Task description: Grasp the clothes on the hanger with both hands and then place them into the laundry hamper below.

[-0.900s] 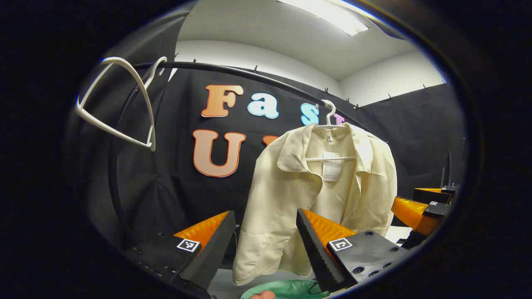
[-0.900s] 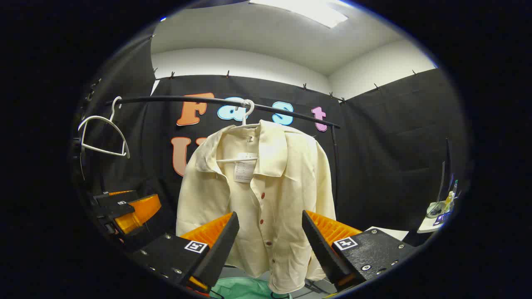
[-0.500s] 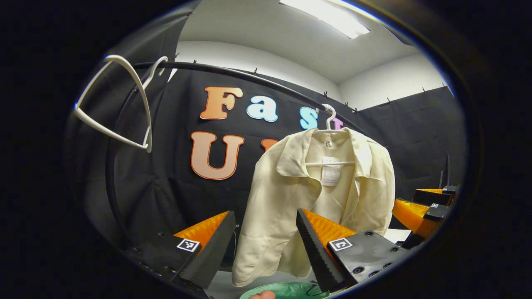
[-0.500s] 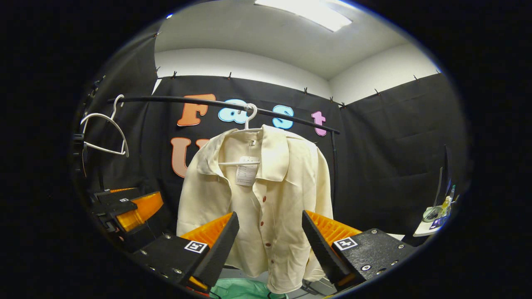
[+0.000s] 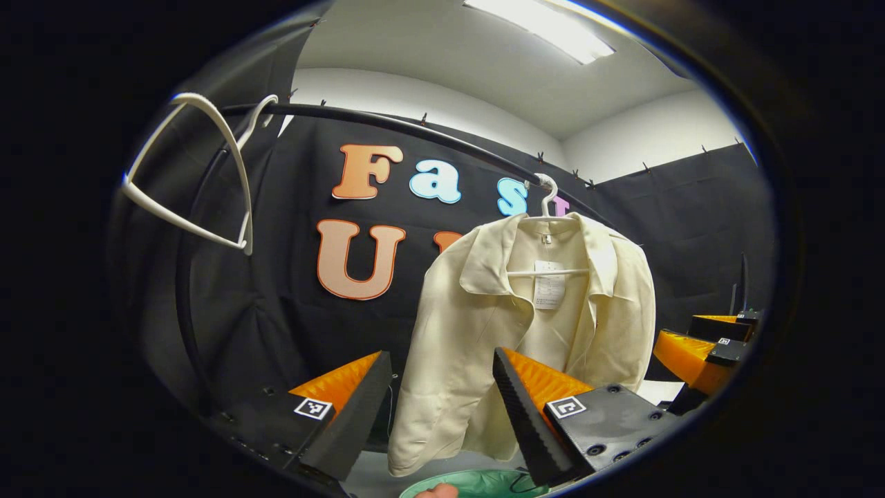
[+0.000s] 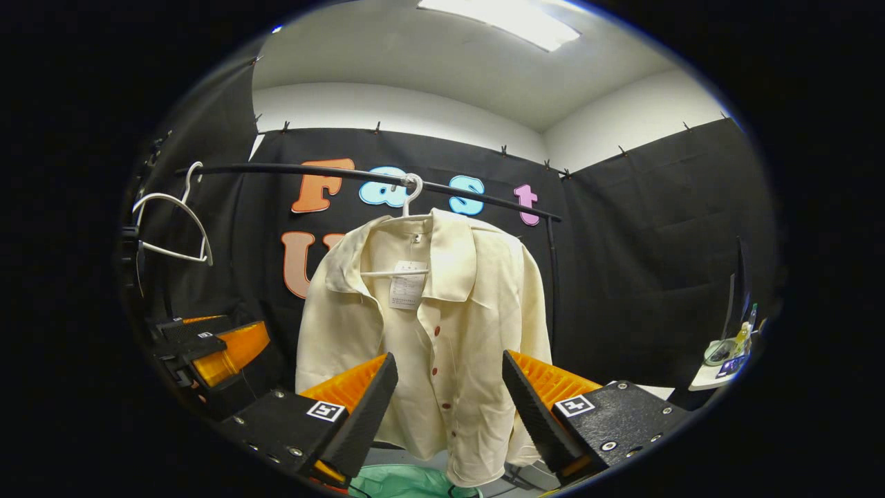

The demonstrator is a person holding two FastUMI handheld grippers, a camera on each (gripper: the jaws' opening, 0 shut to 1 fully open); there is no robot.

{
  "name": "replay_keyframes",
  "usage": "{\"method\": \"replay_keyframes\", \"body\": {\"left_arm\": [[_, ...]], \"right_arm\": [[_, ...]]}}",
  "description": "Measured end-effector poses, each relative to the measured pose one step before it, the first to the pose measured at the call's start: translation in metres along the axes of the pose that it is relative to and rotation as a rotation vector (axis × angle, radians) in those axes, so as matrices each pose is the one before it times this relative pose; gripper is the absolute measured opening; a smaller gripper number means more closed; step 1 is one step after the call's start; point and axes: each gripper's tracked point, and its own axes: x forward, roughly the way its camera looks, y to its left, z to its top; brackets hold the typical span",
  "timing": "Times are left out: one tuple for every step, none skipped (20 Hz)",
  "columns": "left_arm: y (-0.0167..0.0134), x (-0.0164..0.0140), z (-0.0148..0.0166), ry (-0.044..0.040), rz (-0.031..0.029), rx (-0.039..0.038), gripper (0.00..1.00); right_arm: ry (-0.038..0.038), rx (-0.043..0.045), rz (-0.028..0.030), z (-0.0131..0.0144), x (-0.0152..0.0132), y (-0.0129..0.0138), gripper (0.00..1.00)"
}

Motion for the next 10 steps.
{"method": "replay_keyframes", "body": {"left_arm": [[-0.00015,0.00105,-0.00034,0.00035,0.00040,0.00322,0.97],[-0.00059,0.00058,0.00044,-0.00140,-0.00109,0.00277,0.97],[-0.00020,0.00028,0.00033,-0.00117,-0.00078,0.00251,0.97],[0.00081,-0.00072,0.00017,-0.00115,-0.00054,0.00174,0.97],[0.00116,-0.00047,0.00017,-0.00070,0.00039,0.00212,0.97],[0.00082,-0.00105,-0.00035,0.00036,0.00231,0.00139,0.97],[0.00113,-0.00060,-0.00054,0.00112,0.00074,0.00088,0.97],[0.00006,-0.00088,0.00112,-0.00086,0.00153,0.00063,0.97],[0.00045,0.00009,0.00069,-0.00060,0.00100,0.00156,0.97],[-0.00007,0.00060,0.00035,-0.00157,0.00213,0.00257,0.97]], "right_arm": [[0.00475,0.00073,-0.00221,-0.00216,-0.00055,-0.00106,0.95],[0.00326,0.00405,-0.00130,-0.00077,0.00140,-0.00125,0.95],[0.00207,0.00569,-0.00151,-0.00153,0.00105,-0.00023,0.95],[0.00184,0.00522,-0.00118,0.00004,-0.00013,-0.00067,0.95],[0.00280,0.00335,-0.00209,-0.00106,0.00029,-0.00172,0.95],[0.00413,0.00061,-0.00262,-0.00139,0.00125,0.00024,0.95],[0.00303,0.00074,-0.00158,-0.00163,0.00082,-0.00136,0.95],[0.00256,0.00124,0.00063,-0.00081,0.00063,0.00052,0.95],[0.00163,0.00157,0.00162,-0.00045,0.00198,-0.00014,0.95],[0.00179,0.00004,0.00114,0.00044,0.00133,-0.00041,0.95]]}}
